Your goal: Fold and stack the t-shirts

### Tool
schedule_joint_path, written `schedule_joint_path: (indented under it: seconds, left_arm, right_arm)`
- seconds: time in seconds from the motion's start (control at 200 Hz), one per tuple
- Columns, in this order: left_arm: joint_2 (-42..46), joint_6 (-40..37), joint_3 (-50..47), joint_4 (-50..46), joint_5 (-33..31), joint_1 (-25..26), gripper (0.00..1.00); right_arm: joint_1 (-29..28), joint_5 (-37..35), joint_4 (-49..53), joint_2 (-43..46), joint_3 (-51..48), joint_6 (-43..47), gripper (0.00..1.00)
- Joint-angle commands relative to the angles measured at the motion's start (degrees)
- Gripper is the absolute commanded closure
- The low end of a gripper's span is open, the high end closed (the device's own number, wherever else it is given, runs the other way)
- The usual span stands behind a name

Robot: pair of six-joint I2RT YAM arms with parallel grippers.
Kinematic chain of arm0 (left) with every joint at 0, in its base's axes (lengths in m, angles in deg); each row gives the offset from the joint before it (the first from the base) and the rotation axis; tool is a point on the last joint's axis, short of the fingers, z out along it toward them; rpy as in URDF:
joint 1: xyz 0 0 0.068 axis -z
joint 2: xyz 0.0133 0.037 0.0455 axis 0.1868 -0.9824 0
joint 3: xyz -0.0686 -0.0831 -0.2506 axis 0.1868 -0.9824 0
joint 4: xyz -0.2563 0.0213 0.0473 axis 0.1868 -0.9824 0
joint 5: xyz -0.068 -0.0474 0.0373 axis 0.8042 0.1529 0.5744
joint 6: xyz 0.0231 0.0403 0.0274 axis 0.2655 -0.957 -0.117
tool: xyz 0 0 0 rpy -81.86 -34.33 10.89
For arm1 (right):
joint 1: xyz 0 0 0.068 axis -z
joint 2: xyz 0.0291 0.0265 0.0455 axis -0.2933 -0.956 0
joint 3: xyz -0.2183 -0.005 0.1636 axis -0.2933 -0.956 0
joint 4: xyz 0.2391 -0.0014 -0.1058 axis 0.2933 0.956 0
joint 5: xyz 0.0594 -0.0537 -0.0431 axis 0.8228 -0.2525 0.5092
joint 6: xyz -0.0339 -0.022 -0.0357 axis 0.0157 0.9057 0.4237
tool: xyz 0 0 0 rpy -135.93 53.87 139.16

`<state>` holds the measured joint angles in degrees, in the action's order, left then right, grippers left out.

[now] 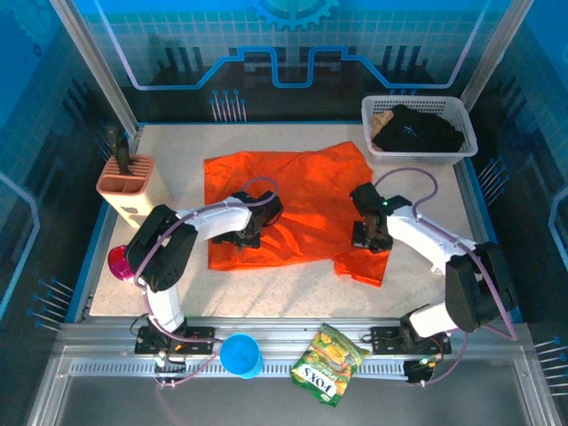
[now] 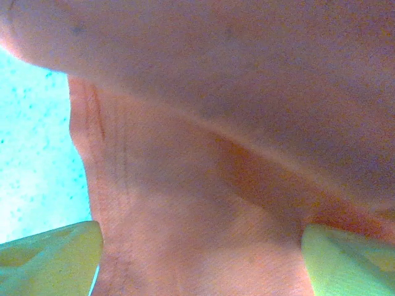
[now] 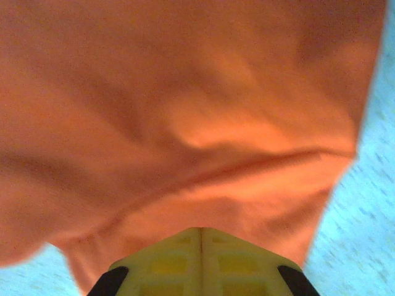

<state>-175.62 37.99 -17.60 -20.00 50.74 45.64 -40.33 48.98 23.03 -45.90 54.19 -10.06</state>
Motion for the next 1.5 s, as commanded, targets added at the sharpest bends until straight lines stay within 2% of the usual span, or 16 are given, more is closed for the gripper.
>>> schedule_joint_path:
  seconds: [0.0, 0.175, 0.48, 0.626, 0.761, 0.896, 1.016, 1.126, 1.286, 1.401, 1.496]
  left_arm:
    - [2.58, 2.85, -1.44, -3.28, 0.3, -0.79, 0.16]
    - [2.49, 4.75, -6.54, -2.25, 2.65, -1.2, 0.17]
    - [2.17, 6.6, -9.5, -3.12, 4.84, -2.64, 0.17]
    - [4.75, 7.11, -10.58, -4.93, 4.4, -3.59, 0.17]
    - [8.89, 7.83, -11.05, -7.49, 2.61, -5.1, 0.17]
    - [12.96, 7.82, -8.1, -12.22, -0.14, -6.7, 0.14]
    - [14.7, 5.69, -0.48, -16.12, -1.67, -6.67, 0.09]
    - [13.21, 1.04, 9.23, -15.31, -0.86, -6.66, 0.07]
    - [0.72, -7.23, 26.22, -10.33, 1.1, -6.94, 0.12]
    - [-12.65, -10.68, 41.6, -8.46, 3.65, -8.68, 0.16]
    - [-23.39, -11.57, 55.01, -8.24, 6.48, -10.13, 0.15]
  right_arm:
    - [-1.67, 2.21, -4.51, -3.76, 0.3, -2.29, 1.0]
    - [-6.6, 1.86, -6.15, -5.65, -3.11, -6.44, 1.0]
    - [-19.07, 3.03, -8.32, -0.93, -16.02, -19.0, 1.0]
    - [-22.42, 3.37, -7.68, 1.04, -16.68, -21.65, 1.0]
    - [-22.76, 2.61, -6.12, 3.67, -14.09, -20.58, 0.99]
    - [-18.75, -1.15, -1.96, 5.25, -6.66, -13.27, 0.92]
    - [-9.87, -0.02, -1.15, 4.25, 2.39, -2.31, 0.84]
    - [-1.86, 0.79, -0.7, -1.88, 12.46, 7.6, 0.73]
    - [5.52, 7.15, -3.2, -17.61, 28.98, 19.69, 0.58]
    - [7.84, 9.96, 0.04, -31.96, 43.9, 24.53, 0.51]
    - [8.65, 8.81, 3.26, -42.1, 56.04, 26.9, 0.47]
